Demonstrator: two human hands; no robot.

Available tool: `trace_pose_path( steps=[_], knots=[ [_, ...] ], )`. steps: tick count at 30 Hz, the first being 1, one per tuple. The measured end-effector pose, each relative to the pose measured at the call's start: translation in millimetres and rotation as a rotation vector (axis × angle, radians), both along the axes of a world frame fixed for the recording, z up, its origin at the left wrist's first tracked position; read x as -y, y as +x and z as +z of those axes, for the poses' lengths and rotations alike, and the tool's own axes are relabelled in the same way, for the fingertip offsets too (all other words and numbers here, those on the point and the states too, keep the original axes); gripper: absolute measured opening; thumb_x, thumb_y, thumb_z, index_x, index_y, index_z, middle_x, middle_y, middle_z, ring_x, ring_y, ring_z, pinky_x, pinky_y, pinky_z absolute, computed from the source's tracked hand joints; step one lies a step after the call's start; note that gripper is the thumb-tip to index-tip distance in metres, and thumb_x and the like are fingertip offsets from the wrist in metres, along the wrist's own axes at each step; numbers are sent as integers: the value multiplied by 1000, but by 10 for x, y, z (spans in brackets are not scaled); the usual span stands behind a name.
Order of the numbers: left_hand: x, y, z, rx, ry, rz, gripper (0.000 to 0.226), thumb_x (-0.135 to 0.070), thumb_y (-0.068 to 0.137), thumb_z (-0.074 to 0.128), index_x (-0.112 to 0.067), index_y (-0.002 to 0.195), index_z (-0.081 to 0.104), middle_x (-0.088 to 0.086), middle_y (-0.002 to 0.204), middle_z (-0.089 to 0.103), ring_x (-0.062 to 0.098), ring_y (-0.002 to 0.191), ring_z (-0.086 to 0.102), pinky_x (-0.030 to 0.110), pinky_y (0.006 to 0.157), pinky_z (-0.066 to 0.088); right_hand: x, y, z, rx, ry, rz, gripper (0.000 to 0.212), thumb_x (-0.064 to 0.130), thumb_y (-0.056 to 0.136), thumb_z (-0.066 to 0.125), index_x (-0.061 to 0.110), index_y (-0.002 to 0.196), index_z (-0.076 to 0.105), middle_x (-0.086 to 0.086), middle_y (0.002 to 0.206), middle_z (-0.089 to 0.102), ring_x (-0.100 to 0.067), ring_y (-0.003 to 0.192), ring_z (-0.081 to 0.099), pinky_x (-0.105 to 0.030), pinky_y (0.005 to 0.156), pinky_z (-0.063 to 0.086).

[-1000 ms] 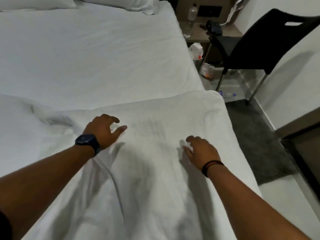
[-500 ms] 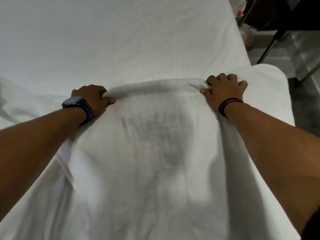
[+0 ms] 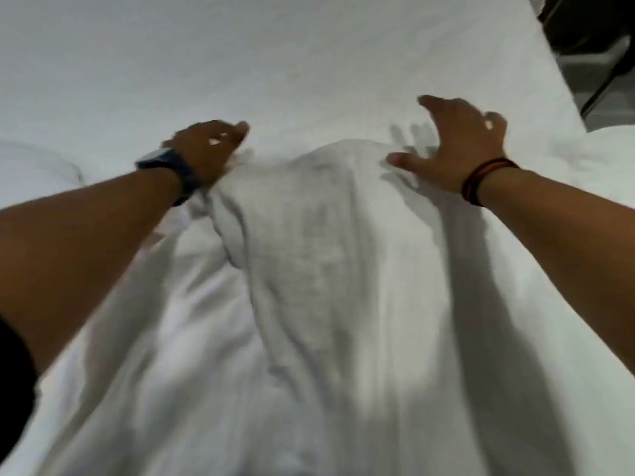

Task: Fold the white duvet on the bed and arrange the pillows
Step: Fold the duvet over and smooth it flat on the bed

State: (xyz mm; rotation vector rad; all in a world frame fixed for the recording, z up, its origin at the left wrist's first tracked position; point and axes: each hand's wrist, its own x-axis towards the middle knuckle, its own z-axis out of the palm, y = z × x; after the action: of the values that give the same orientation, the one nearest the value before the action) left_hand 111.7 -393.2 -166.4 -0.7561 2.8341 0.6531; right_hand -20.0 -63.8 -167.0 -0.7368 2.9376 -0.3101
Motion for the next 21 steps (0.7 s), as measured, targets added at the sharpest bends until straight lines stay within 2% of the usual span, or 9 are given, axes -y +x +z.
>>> trace_pose_path(
  steps=[2, 4, 6, 8, 12, 15, 17, 19, 21],
  knots=[
    [744, 564, 50, 128, 1, 57, 100, -96, 55, 25, -31, 125, 55, 7, 132, 57, 30, 121, 51, 45, 107, 35, 575, 299, -68, 178, -8, 46, 101, 88, 62, 41, 35, 146, 22, -5, 143, 43, -23, 134, 37, -52, 109, 18],
    [1391, 1080, 120, 345, -50, 14, 101, -98, 48, 25, -37, 122, 55, 3, 129, 59, 27, 120, 53, 42, 107, 35, 1009, 557, -160, 212, 168, 98, 95, 87, 66, 41, 36, 144, 24, -10, 141, 43, -28, 130, 40, -51, 108, 21],
    [1780, 1337, 201, 595, -246, -114, 83, -92, 58, 23, -47, 121, 53, -3, 137, 52, 24, 127, 47, 41, 108, 29, 1211, 649, -204, 171, 328, 79, 81, 80, 72, 47, 36, 139, 34, -11, 138, 43, -32, 128, 40, -51, 105, 23],
    [1951, 1403, 239, 659, -369, -205, 56, -79, 76, 34, -47, 118, 55, -7, 133, 55, 23, 125, 48, 44, 110, 24, 1335, 681, -188, 156, 381, 7, 61, 69, 79, 50, 35, 130, 46, -7, 134, 48, -31, 126, 41, -50, 103, 23],
    [1990, 1189, 243, 474, -388, -309, 43, -63, 81, 52, -32, 108, 65, 0, 117, 66, 26, 114, 56, 37, 102, 35, 1445, 666, -53, -66, 377, -43, 29, 50, 90, 45, 27, 105, 55, -8, 114, 62, -32, 109, 55, -46, 99, 27],
    [2002, 991, 395, -187, -76, 23, 43, -57, 78, 60, -21, 97, 72, 3, 103, 70, 21, 104, 61, 26, 89, 43, 1467, 601, 117, -325, 203, -369, 24, 30, 91, 50, 13, 106, 56, -22, 103, 57, -42, 100, 55, -54, 96, 32],
    [2112, 873, 416, -407, 9, 124, 33, -46, 84, 60, -22, 104, 71, 0, 113, 66, 16, 110, 57, 20, 90, 39, 1509, 593, 135, -346, 200, -483, 28, 25, 88, 55, 11, 113, 52, -25, 107, 52, -42, 107, 50, -59, 100, 29],
    [2287, 897, 362, -307, -16, 89, 44, -53, 87, 47, -27, 119, 62, 1, 131, 57, 22, 123, 49, 29, 102, 36, 1681, 611, 88, -283, 162, -383, 51, 41, 85, 58, 16, 128, 44, -23, 121, 49, -36, 121, 43, -58, 106, 19],
    [2521, 1040, 215, 4, -195, 4, 53, -53, 89, 41, -34, 139, 40, 2, 148, 39, 30, 135, 35, 46, 109, 24, 1932, 648, 14, -126, 100, -208, 81, 65, 78, 54, 22, 142, 29, -16, 141, 41, -29, 134, 34, -57, 108, 16]
  ],
)
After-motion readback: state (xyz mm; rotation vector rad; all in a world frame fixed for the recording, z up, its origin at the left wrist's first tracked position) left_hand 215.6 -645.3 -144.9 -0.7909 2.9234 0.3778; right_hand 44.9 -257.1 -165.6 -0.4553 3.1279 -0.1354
